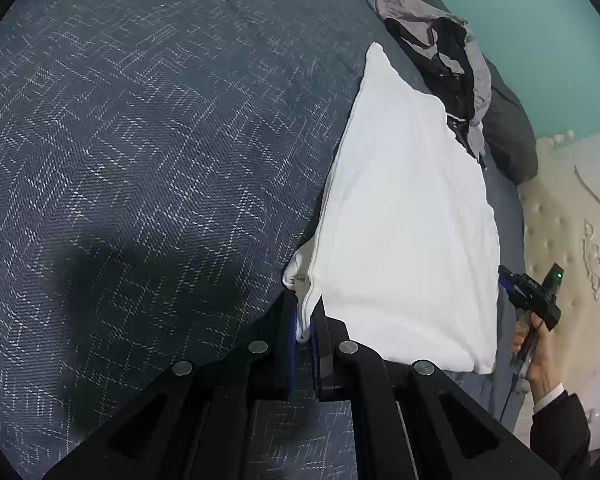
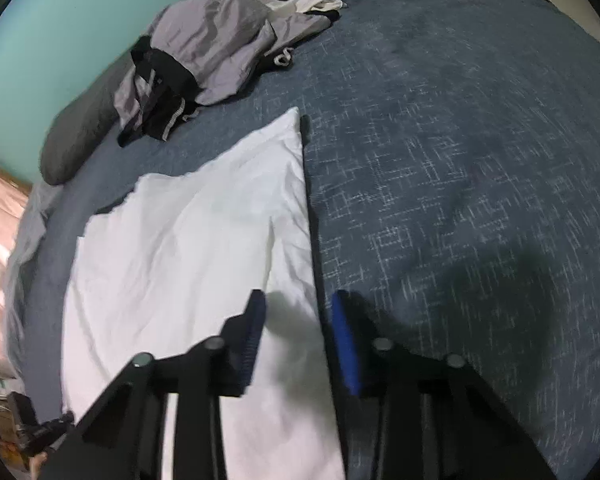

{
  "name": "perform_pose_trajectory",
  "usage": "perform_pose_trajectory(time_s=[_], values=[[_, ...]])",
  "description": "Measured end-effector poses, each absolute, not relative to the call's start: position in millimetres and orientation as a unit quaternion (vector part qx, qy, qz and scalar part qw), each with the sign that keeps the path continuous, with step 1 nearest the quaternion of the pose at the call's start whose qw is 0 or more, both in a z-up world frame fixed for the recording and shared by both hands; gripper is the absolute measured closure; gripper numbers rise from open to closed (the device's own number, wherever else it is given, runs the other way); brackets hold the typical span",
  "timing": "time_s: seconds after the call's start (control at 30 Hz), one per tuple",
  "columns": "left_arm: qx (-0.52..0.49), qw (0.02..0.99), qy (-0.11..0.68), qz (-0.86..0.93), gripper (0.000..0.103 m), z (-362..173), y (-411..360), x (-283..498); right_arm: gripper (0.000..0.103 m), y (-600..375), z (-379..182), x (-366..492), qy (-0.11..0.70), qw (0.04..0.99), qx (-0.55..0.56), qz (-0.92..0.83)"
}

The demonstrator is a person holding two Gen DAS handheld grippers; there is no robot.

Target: Fold clothes

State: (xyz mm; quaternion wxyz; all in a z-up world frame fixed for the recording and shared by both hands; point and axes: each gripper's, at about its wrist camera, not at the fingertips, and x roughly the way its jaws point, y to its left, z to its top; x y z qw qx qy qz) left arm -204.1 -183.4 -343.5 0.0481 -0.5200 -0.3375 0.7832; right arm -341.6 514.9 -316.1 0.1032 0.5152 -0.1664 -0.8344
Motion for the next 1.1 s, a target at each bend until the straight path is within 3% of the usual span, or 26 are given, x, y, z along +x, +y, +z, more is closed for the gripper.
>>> perform_pose_trajectory(time_s=[0.07, 0.13, 0.87, 0.93, 1.0, 1.1], values=[[-0.522, 0.048, -0.336, 0.783, 0.097, -343.6, -183.4, -204.9, 0.099, 516.5, -318.3, -344.6, -0.169, 0.094, 0.512, -0.837], [-0.523, 0.049, -0.333, 0.783, 0.097, -343.3, -183.3, -205.4, 0.102, 521.7, -316.5, -345.4, -0.176, 0.080, 0.497, -0.846], [-0.529, 0.050, -0.326, 0.782, 0.097, -346.1, -187.1, -206.8, 0.101, 544.3, -310.7, -350.9, -0.211, 0.050, 0.485, -0.847], [-0.531, 0.051, -0.325, 0.781, 0.097, -346.1, -187.6, -207.0, 0.097, 547.7, -300.7, -350.7, -0.218, 0.048, 0.462, -0.858], [-0.533, 0.052, -0.325, 0.780, 0.097, -346.0, -187.6, -208.1, 0.076, 547.2, -295.9, -356.4, -0.224, 0.057, 0.457, -0.859], [-0.534, 0.054, -0.324, 0.779, 0.097, -344.9, -185.8, -211.4, 0.069, 536.2, -293.6, -374.2, -0.204, 0.071, 0.473, -0.854]])
